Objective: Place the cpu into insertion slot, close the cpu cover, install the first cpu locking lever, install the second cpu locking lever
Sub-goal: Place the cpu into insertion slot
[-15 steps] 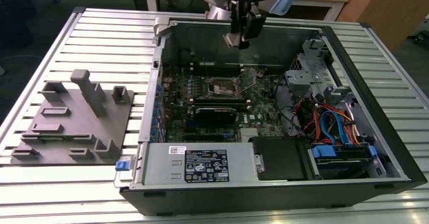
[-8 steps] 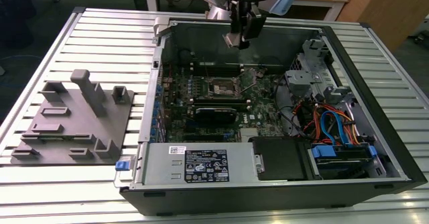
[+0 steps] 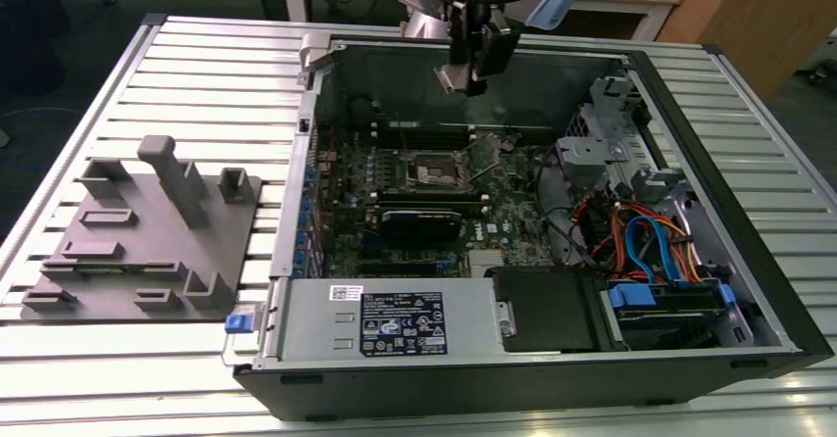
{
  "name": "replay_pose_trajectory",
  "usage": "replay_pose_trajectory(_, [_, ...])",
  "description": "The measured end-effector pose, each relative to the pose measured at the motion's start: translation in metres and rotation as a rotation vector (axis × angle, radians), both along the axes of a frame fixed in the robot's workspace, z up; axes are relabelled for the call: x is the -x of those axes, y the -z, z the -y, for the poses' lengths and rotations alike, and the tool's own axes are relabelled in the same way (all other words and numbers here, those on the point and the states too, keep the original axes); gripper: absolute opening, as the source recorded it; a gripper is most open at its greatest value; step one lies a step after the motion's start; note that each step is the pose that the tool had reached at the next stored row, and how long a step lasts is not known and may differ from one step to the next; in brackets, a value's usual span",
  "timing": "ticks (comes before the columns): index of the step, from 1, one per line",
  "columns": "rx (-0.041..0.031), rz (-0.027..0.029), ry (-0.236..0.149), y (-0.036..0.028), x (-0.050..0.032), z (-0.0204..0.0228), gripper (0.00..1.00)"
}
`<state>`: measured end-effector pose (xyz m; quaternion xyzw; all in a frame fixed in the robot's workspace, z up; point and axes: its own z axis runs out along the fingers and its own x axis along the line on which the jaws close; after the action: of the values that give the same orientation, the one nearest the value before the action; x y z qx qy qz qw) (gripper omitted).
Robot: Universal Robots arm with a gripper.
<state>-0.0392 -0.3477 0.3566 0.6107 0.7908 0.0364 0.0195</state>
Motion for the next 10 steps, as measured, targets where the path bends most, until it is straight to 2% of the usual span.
replay_pose_trajectory(10, [0.0,0.0,-0.013,0.0,0.0,0.0,0.54])
